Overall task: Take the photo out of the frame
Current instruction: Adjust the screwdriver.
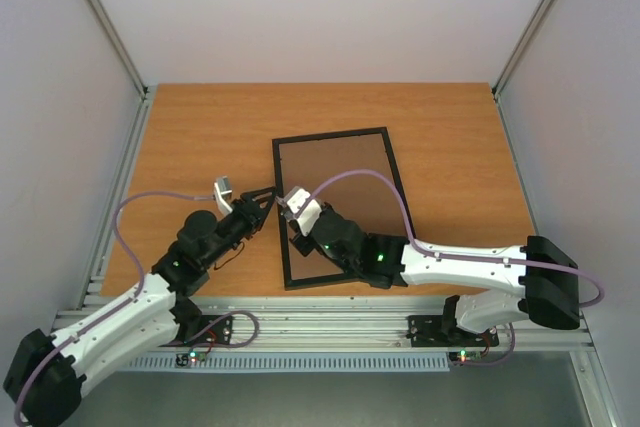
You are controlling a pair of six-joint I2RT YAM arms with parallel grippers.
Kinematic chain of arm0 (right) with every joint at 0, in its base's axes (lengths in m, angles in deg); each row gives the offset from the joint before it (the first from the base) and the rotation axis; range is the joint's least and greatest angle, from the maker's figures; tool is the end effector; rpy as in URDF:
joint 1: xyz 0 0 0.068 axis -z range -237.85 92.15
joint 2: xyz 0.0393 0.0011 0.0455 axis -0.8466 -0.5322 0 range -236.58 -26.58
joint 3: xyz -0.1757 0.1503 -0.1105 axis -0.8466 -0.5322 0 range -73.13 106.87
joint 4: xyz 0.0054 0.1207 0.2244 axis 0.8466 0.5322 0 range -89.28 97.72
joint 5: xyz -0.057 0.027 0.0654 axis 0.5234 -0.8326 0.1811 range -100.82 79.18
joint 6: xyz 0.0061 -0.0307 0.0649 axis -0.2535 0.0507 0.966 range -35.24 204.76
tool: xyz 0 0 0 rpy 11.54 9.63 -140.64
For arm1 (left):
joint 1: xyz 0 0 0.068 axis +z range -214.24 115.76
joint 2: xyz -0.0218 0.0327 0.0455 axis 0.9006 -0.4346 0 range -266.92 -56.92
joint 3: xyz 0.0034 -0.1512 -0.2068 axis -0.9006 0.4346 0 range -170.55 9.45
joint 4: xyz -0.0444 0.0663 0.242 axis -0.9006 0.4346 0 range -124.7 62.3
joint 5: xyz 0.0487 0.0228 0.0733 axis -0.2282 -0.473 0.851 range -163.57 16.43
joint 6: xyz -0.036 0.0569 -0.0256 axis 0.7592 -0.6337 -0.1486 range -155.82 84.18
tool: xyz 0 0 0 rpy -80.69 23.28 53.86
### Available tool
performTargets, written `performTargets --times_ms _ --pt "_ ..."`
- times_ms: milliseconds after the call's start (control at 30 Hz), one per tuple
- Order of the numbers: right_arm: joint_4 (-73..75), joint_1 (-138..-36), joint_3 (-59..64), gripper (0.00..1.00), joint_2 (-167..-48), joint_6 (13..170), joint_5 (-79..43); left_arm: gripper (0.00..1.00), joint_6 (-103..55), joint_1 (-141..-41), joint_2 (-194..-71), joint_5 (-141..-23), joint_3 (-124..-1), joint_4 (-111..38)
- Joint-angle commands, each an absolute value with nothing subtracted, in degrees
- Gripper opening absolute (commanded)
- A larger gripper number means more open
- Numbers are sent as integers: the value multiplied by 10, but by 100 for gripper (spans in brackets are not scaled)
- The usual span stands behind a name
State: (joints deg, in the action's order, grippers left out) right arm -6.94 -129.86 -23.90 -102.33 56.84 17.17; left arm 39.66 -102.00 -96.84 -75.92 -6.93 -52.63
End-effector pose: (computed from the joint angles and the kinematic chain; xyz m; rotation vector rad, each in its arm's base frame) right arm 0.1250 0.2945 0.2593 -1.1926 1.4284 0.0686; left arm 0.1610 -0.1279 0.2188 -0.5845 1.8211 -1.4694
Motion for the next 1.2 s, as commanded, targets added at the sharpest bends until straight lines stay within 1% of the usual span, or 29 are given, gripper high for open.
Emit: performTargets --times_ms 0,100,300,333,400,467,567,633,767,933,1067,1167 --pt "-118 -1304 -243 1 -1030 584 147 41 400 -1024 -997 -761 -78 -608" --pt "-125 -1304 -250 1 -1034 589 144 30 403 -1025 -1003 -763 -76 -621" --pt "-105 -1304 -251 2 -1039 587 131 2 397 -1025 -992 -756 -72 -609" --pt "-96 -1304 -249 2 -1039 588 126 1 394 -1026 -988 -754 -71 -603" --pt "-77 -1303 -245 3 -1037 590 121 1 387 -1025 -982 -748 -73 -584" --pt "-51 -1303 -237 8 -1034 590 117 1 378 -1026 -979 -739 -75 -563" --pt "-1 -1302 -217 17 -1034 588 115 1 366 -1029 -978 -725 -78 -543" --pt "37 -1302 -201 26 -1034 589 112 1 355 -1032 -978 -714 -86 -526" --pt "103 -1298 -169 35 -1040 591 110 1 325 -1047 -975 -690 -96 -497" --pt "137 -1295 -155 47 -1036 602 108 1 296 -1054 -979 -674 -103 -468" --pt "155 -1294 -150 53 -1032 608 112 0 272 -1055 -979 -676 -109 -448" --pt "169 -1295 -147 55 -1032 610 109 1 254 -1055 -981 -672 -116 -429"
